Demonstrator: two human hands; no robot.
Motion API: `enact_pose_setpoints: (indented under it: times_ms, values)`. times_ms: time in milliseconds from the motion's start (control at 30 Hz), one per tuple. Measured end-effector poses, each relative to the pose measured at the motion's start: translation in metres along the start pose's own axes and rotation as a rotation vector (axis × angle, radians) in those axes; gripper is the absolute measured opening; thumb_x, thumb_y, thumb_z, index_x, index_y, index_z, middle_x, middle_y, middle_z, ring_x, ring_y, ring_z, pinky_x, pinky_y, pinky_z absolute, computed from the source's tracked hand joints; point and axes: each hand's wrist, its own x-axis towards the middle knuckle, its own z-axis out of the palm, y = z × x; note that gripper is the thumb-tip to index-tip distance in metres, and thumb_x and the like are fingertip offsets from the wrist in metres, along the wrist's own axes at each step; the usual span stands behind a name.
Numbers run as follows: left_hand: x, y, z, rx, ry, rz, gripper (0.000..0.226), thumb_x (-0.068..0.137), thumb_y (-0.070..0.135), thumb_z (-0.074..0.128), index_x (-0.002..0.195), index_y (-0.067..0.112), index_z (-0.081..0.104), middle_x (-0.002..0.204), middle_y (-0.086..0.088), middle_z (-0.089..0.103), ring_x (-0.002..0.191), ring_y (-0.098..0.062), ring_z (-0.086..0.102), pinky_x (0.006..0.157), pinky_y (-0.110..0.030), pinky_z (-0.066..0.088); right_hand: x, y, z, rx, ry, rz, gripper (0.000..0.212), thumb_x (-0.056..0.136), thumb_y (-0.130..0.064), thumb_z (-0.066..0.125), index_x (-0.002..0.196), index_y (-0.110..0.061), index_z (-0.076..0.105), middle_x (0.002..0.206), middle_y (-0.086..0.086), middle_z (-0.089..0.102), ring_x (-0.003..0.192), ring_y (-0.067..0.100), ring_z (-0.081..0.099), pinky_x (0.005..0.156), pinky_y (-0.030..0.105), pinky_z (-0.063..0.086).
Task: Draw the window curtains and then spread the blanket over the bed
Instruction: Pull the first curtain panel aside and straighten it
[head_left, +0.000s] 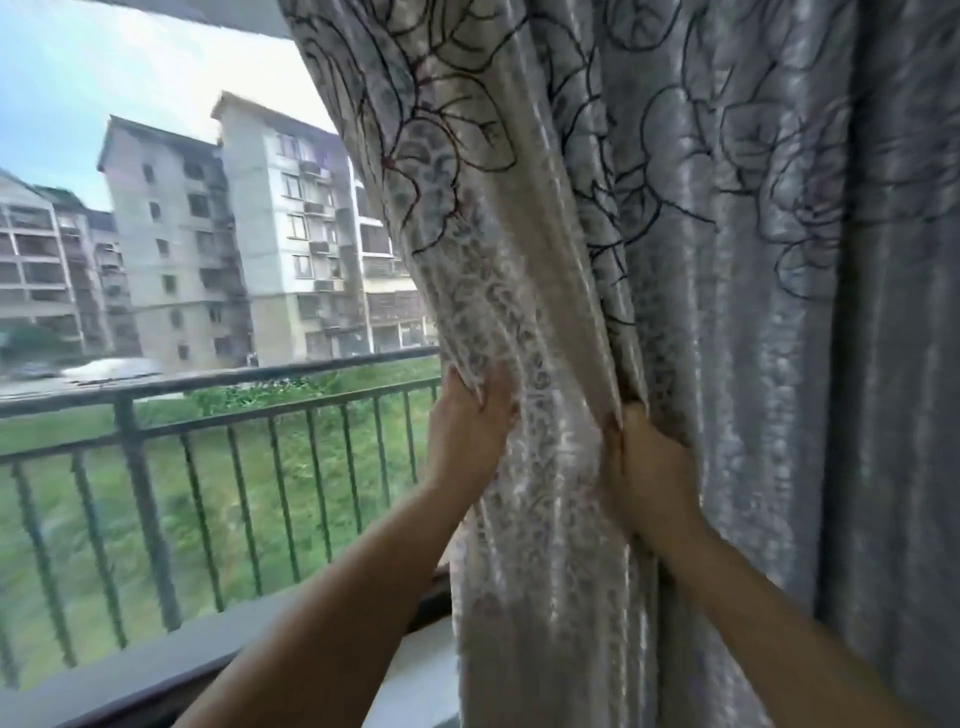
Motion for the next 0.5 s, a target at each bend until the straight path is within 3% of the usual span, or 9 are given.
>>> enact_pose_setpoints:
  times_ms: [100, 200, 300, 367, 433, 500]
  values:
    - [0.010, 0.009, 0.046, 0.070, -0.008, 0.111, 0.044, 0.093, 0.042, 0.039, 0.123, 0.009, 0.043, 0.118, -0.017, 0.063, 0.103, -0.033, 0.060, 0.073, -0.029, 0.042, 0.010, 0.039, -0.019, -0.012, 0.021, -0.083, 0.016, 0.094, -0.017, 0.041, 0.089, -0.003, 0.047, 0.064, 0.019, 0.058, 0.059, 0.034, 0.059, 0.054, 0.032, 0.036]
    - [0.014, 0.022, 0.098, 0.017, -0.060, 0.214, 0.043, 0.095, 0.038, 0.040, 0.125, 0.007, 0.041, 0.117, -0.016, 0.062, 0.099, -0.031, 0.060, 0.073, -0.023, 0.037, 0.021, 0.074, -0.041, 0.035, 0.079, -0.097, 0.021, 0.091, -0.022, 0.033, 0.080, -0.006, 0.043, 0.057, 0.005, 0.047, 0.049, 0.021, 0.046, 0.052, 0.029, 0.034]
    - [0.016, 0.033, 0.151, -0.051, -0.128, 0.252, 0.029, 0.094, 0.039, 0.040, 0.108, 0.013, 0.042, 0.085, 0.003, 0.058, 0.070, -0.015, 0.053, 0.051, -0.022, 0.039, 0.037, 0.110, -0.062, 0.029, 0.118, -0.056, 0.018, 0.091, -0.024, 0.032, 0.076, -0.013, 0.033, 0.053, -0.012, 0.036, 0.044, 0.003, 0.035, 0.046, 0.024, 0.028]
    - [0.020, 0.036, 0.195, -0.131, -0.185, 0.231, 0.018, 0.094, 0.041, 0.039, 0.096, 0.024, 0.035, 0.074, 0.015, 0.050, 0.063, -0.009, 0.052, 0.048, -0.025, 0.042, 0.050, 0.142, -0.076, -0.039, 0.172, -0.046, 0.016, 0.089, -0.024, 0.031, 0.076, -0.015, 0.033, 0.054, -0.018, 0.033, 0.047, -0.004, 0.033, 0.042, 0.016, 0.022]
    - [0.025, 0.039, 0.231, -0.181, -0.234, 0.210, 0.021, 0.093, 0.044, 0.037, 0.101, 0.025, 0.038, 0.078, 0.015, 0.051, 0.067, -0.013, 0.054, 0.056, -0.029, 0.045, 0.060, 0.171, -0.086, -0.099, 0.210, -0.016, 0.018, 0.090, -0.024, 0.031, 0.078, -0.013, 0.038, 0.055, -0.014, 0.041, 0.047, -0.002, 0.040, 0.044, 0.013, 0.026]
    - [0.032, 0.041, 0.268, -0.162, -0.240, 0.224, 0.035, 0.093, 0.043, 0.037, 0.113, 0.015, 0.041, 0.084, 0.006, 0.053, 0.071, -0.019, 0.053, 0.062, -0.031, 0.043, 0.069, 0.205, -0.092, -0.159, 0.252, 0.031, 0.028, 0.093, -0.023, 0.032, 0.086, -0.002, 0.049, 0.067, 0.011, 0.060, 0.057, 0.023, 0.056, 0.053, 0.025, 0.040]
